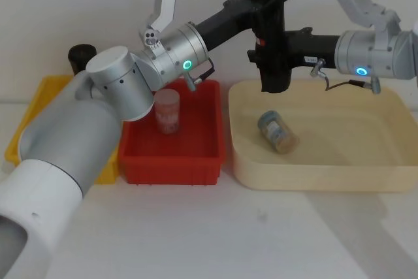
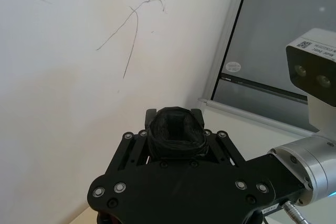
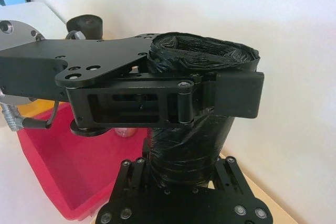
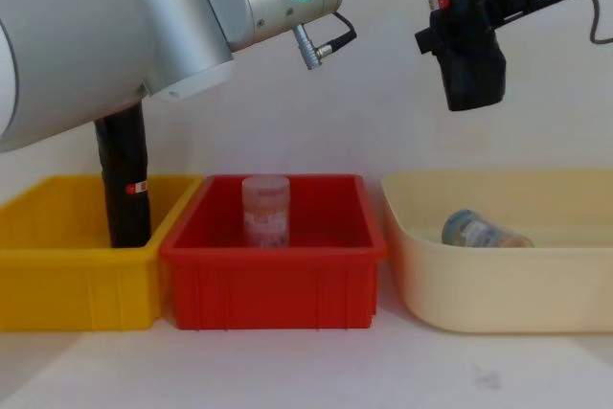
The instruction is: Pick up the garbage bag with the one hand and transfer it to the other hand.
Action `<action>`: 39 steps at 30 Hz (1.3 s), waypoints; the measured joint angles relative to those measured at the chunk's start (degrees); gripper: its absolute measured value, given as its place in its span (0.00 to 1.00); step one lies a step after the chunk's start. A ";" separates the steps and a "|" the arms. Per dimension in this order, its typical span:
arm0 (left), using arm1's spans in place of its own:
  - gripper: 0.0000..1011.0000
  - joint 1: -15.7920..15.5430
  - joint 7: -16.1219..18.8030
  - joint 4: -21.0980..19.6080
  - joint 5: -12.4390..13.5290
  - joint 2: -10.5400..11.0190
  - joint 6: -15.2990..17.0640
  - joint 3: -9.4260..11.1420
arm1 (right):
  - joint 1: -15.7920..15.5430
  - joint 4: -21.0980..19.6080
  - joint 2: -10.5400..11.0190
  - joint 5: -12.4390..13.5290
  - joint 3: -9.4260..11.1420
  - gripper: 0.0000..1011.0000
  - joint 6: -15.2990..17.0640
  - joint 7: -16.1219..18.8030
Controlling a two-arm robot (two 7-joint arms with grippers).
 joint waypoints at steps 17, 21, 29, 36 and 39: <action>0.37 0.00 0.00 0.00 0.00 0.00 0.00 0.00 | 0.10 0.16 -0.14 0.00 -0.11 0.51 0.01 0.00; 0.47 0.00 0.00 0.00 0.00 0.00 0.00 0.00 | 0.11 0.18 -0.17 0.00 -0.12 0.51 0.01 0.01; 0.72 0.00 0.00 0.00 -0.01 0.00 0.00 0.00 | 0.11 0.16 -0.17 0.00 -0.07 0.51 0.01 0.00; 0.89 0.00 0.00 0.00 0.00 0.00 -0.01 0.00 | -1.02 -0.64 0.05 0.00 1.33 0.51 0.12 -1.84; 0.97 0.00 0.00 0.00 0.00 0.00 -0.01 0.00 | -1.75 -1.09 0.21 0.01 2.23 0.51 0.12 -3.13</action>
